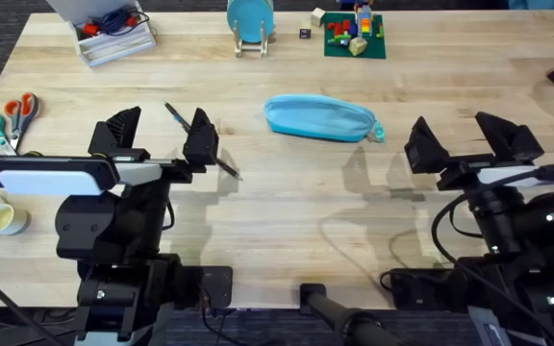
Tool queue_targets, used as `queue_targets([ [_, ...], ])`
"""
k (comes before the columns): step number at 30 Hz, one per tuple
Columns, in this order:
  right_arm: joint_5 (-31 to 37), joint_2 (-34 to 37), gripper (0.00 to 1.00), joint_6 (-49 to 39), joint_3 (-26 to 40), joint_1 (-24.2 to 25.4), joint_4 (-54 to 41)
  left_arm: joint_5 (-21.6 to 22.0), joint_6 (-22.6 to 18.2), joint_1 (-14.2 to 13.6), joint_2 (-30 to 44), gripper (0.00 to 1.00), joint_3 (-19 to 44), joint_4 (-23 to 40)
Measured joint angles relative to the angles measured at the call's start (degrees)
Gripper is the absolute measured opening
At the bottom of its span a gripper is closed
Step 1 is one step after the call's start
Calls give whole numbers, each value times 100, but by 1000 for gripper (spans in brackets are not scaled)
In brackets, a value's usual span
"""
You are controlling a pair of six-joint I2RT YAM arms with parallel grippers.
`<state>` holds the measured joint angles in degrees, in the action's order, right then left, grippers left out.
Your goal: Unzip the bag, pick up the pens from the table one at a time and place them inside, then zip the bag closed.
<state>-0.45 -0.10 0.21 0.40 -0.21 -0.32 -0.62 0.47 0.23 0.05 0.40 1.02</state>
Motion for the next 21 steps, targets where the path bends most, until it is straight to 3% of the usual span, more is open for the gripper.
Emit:
queue_targets([
  [9,-8,0,997,2,0,0,41,1,0,0,0,994,0,-22],
  [16,-48,9,996,1,-2,0,622,0,0,0,0,993,0,-365],
  [21,-48,9,997,1,4,0,748,-7,0,0,0,993,73,-204],
])
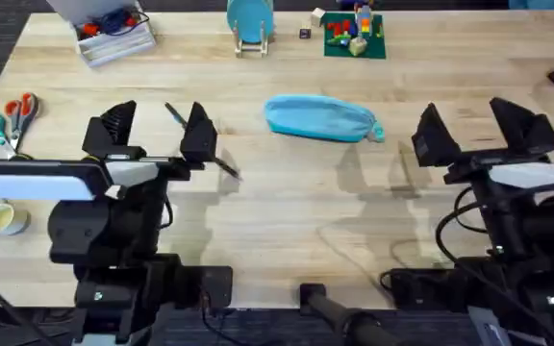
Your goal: Unzip the bag, pick up the pens from the table one at a time and place them inside, then zip the bag closed.
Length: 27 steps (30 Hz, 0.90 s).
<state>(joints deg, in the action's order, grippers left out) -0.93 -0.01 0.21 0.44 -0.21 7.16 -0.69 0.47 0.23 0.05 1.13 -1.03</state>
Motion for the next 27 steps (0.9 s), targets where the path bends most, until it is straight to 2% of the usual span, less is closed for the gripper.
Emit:
queue_targets([
  [5,0,0,997,-8,206,0,-33,0,-2,0,7,992,605,796],
  [12,0,272,996,-56,1157,0,-408,0,0,0,525,995,1907,1971],
  [27,-4,2931,996,-66,3935,0,-2646,-8,-3,0,2885,993,4207,3317],
])
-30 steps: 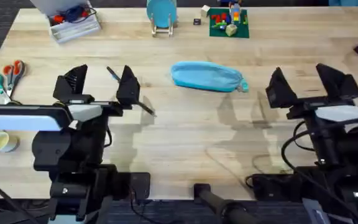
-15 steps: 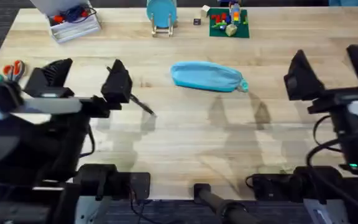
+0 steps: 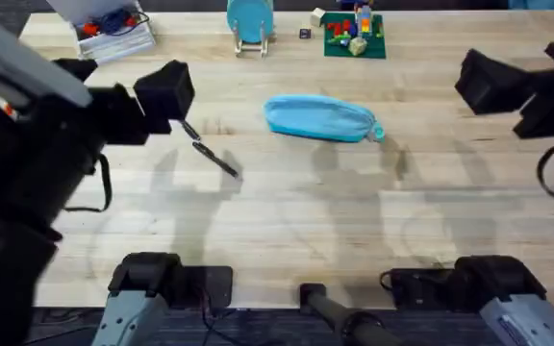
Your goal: Unzip the bag, pick up the pens from the table one at a time and place them inside, then zip the bag closed.
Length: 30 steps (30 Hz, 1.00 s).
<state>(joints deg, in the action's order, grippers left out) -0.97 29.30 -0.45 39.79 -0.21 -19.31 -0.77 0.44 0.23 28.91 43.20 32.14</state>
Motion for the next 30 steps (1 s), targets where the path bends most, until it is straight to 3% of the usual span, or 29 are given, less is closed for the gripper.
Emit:
queue_targets([
  [9,-17,1362,996,0,1154,0,-1227,-167,-1,0,1312,993,1255,1102],
  [17,-35,2211,997,158,1709,0,-2088,-272,-1,0,2396,993,2081,1595],
  [30,-37,2671,997,306,1816,0,-2276,-638,-1,0,3389,993,2376,1651],
])
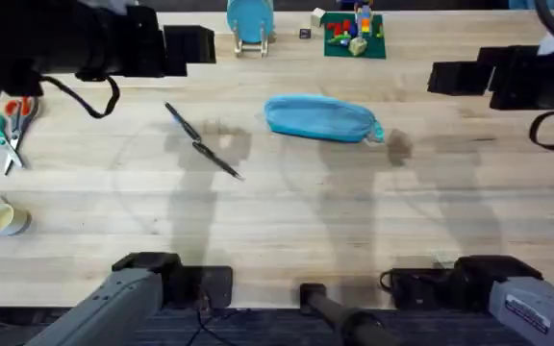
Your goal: Unzip the bag, pick up the pens from the table one at a time and place them inside, then zip the bag closed.
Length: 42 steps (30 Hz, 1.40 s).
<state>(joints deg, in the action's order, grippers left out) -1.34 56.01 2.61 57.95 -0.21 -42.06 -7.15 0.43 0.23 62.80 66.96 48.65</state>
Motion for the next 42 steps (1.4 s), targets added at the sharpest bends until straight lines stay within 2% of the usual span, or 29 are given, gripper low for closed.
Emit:
queue_targets([
  [14,1,0,996,2,7,0,76,-59,1,0,511,993,9,150],
  [29,1,-1,996,2,7,0,118,-141,-60,0,995,993,9,45],
  [32,0,0,996,3,7,0,117,-537,-464,1,995,993,9,-170],
  [36,0,0,997,6,7,0,116,-1481,-1381,91,995,991,9,-260],
  [42,0,0,997,16,7,0,116,-2979,-2639,713,995,991,9,-254],
])
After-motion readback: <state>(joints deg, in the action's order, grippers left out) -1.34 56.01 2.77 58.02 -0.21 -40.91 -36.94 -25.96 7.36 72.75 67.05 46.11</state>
